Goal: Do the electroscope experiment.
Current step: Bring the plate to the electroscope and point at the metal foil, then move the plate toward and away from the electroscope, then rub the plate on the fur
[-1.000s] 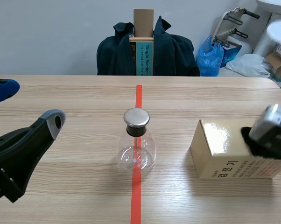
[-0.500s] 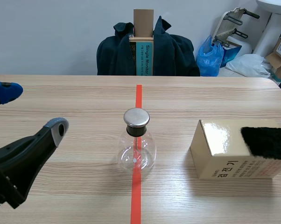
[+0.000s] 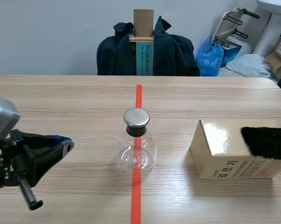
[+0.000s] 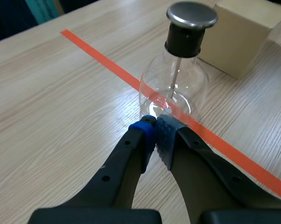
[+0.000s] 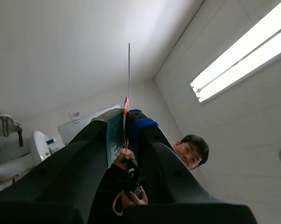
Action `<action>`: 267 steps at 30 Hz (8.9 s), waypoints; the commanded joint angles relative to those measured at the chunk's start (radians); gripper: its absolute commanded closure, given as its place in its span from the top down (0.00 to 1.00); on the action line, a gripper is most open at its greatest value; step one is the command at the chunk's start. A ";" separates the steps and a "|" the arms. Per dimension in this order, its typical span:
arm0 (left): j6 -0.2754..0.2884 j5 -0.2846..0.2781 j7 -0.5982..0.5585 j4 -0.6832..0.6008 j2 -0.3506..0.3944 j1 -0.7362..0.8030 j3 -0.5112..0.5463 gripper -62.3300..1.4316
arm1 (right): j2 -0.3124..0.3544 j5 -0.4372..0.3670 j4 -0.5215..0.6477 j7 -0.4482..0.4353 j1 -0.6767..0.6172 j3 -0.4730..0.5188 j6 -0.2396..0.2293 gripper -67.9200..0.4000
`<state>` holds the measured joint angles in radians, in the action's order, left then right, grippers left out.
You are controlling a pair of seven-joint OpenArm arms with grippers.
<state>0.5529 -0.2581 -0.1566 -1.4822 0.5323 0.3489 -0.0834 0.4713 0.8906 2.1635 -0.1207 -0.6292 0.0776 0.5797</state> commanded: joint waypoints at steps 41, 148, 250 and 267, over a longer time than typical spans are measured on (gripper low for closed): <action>-0.071 0.110 -0.217 0.433 -0.116 -0.352 -0.379 0.07 | -0.117 0.204 -0.755 -0.332 0.283 -0.482 0.132 0.02; -0.071 0.110 -0.217 0.433 -0.117 -0.352 -0.378 0.07 | -0.114 0.232 -0.775 -0.551 0.294 -0.482 0.161 0.02; -0.060 0.008 -0.266 -0.216 0.133 0.385 0.162 1.00 | -0.233 0.058 -0.921 -0.425 0.034 0.090 0.196 0.02; -0.060 0.008 -0.266 -0.216 0.132 0.385 0.162 1.00 | -0.226 0.068 -0.928 -0.534 0.034 0.074 0.134 0.02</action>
<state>0.4911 -0.2432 -0.4088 -1.6905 0.6701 0.7364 0.0837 0.2386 0.9634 1.2289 -0.6693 -0.6071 0.1608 0.7139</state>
